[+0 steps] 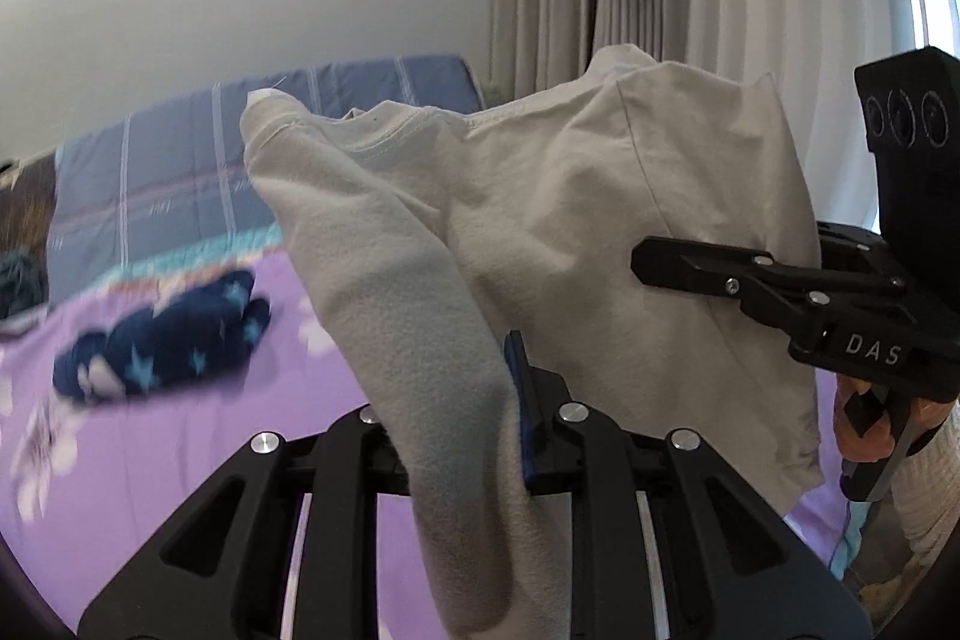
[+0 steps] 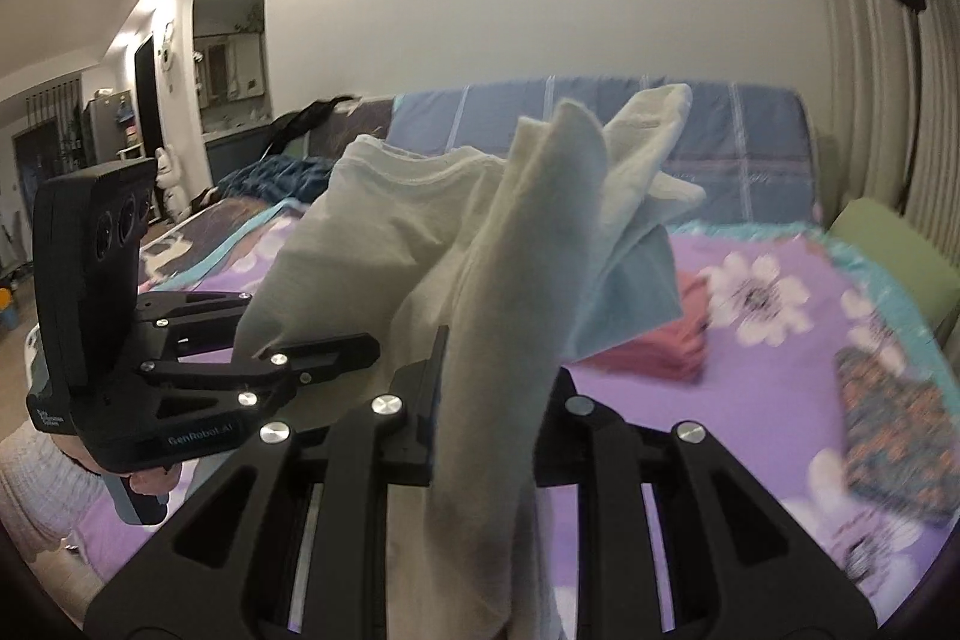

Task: Fold small clothes
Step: 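Lift the folded shirt with both grippers and carry it toward the pink stack, then lower the shirt onto the pink stack and open both grippers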

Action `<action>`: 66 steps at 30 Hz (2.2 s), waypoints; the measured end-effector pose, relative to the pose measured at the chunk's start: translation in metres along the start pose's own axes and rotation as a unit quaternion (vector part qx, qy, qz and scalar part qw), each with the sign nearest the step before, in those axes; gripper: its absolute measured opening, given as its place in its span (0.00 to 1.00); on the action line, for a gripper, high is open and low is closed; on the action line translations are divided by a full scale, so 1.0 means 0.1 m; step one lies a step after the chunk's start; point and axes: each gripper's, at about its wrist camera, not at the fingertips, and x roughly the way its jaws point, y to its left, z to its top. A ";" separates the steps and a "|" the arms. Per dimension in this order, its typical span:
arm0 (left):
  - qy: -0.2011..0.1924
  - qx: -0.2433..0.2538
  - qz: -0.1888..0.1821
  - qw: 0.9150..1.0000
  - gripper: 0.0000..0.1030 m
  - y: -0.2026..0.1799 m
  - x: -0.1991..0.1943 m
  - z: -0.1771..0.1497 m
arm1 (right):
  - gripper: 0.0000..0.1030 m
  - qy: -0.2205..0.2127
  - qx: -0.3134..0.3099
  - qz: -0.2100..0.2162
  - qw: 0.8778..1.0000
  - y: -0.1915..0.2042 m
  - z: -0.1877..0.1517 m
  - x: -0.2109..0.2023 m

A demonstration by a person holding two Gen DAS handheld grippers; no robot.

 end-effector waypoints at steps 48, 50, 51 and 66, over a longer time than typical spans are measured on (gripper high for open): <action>0.154 0.082 0.238 0.955 0.46 0.90 3.72 0.09 | 0.59 0.191 0.134 -0.217 0.948 -2.66 -0.28 3.77; 0.156 0.087 0.239 0.955 0.49 0.90 3.71 0.10 | 0.59 0.193 0.116 -0.241 0.944 -2.63 -0.28 3.76; 0.153 0.087 0.238 0.955 0.51 0.88 3.66 0.09 | 0.59 0.193 0.109 -0.251 0.942 -2.60 -0.26 3.74; 0.005 0.065 0.165 0.984 0.86 0.27 1.96 0.10 | 0.62 0.069 -0.033 -0.257 0.963 -1.43 -0.29 2.04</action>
